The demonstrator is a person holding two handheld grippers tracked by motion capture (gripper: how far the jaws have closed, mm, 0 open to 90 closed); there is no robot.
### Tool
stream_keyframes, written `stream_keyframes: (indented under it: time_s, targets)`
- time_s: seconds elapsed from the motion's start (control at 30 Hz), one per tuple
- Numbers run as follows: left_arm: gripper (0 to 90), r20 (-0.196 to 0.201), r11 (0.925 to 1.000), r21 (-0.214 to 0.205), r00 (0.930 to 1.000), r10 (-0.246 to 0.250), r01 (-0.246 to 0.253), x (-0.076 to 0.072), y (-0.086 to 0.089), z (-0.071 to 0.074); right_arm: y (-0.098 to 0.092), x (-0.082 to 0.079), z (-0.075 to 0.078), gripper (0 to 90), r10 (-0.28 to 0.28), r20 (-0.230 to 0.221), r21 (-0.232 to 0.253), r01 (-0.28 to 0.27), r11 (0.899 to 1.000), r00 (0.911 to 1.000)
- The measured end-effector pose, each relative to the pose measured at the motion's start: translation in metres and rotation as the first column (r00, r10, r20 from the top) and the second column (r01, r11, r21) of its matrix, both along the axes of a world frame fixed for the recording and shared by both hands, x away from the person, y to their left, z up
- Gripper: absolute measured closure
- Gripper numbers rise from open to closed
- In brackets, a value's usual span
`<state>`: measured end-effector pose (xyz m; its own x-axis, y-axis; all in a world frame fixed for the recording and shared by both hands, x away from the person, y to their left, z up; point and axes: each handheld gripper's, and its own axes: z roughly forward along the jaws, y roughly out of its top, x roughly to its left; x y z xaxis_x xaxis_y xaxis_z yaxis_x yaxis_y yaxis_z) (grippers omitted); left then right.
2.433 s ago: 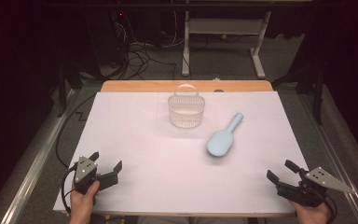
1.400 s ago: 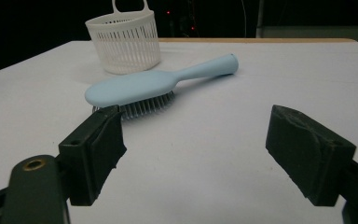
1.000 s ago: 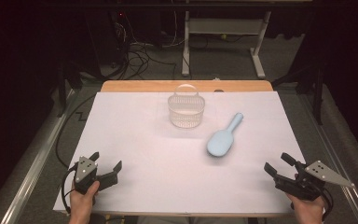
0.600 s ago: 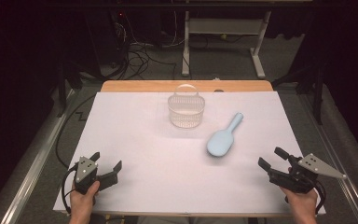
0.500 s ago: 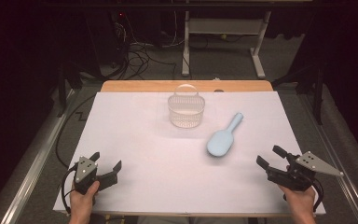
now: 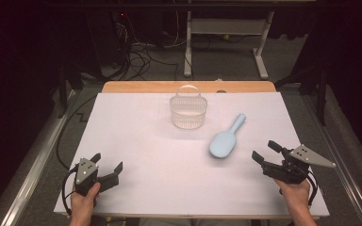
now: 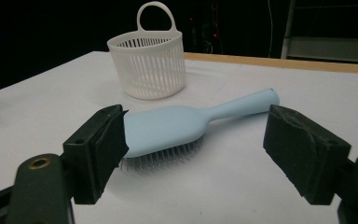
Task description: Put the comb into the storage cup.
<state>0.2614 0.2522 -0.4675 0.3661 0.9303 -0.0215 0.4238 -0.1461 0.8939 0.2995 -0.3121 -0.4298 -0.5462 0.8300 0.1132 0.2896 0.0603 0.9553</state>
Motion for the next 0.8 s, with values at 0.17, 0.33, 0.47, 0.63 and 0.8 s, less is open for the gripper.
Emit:
stream_keyframes:
  time_s: [0.17,0.33,0.47,0.63,0.8]
  targets:
    - [14.3,0.002,1.0000,-0.001,1.0000,-0.002,0.002,0.000,0.000,0.000,0.004,0.004,0.001,23.3,0.004,0.006,-0.022,-0.004,1.000,1.0000]
    - [14.3,0.002,1.0000,0.001,1.0000,-0.002,0.002,0.000,-0.001,0.000,0.006,0.008,0.001,23.3,0.005,0.007,-0.017,-0.005,1.000,1.0000]
    - [14.3,0.002,1.0000,0.000,1.0000,0.000,0.000,0.000,0.000,0.000,0.008,0.013,0.001,23.3,0.006,0.002,-0.017,-0.006,1.000,1.0000]
    - [14.2,0.003,1.0000,0.000,1.0000,0.001,-0.001,0.001,0.000,0.000,0.010,0.019,0.002,24.0,0.000,-0.002,-0.027,0.000,1.000,1.0000]
    - [14.3,0.002,1.0000,-0.003,1.0000,0.004,-0.004,0.001,0.001,0.000,0.011,0.024,0.002,25.2,-0.010,-0.014,-0.026,0.010,1.000,0.9998]
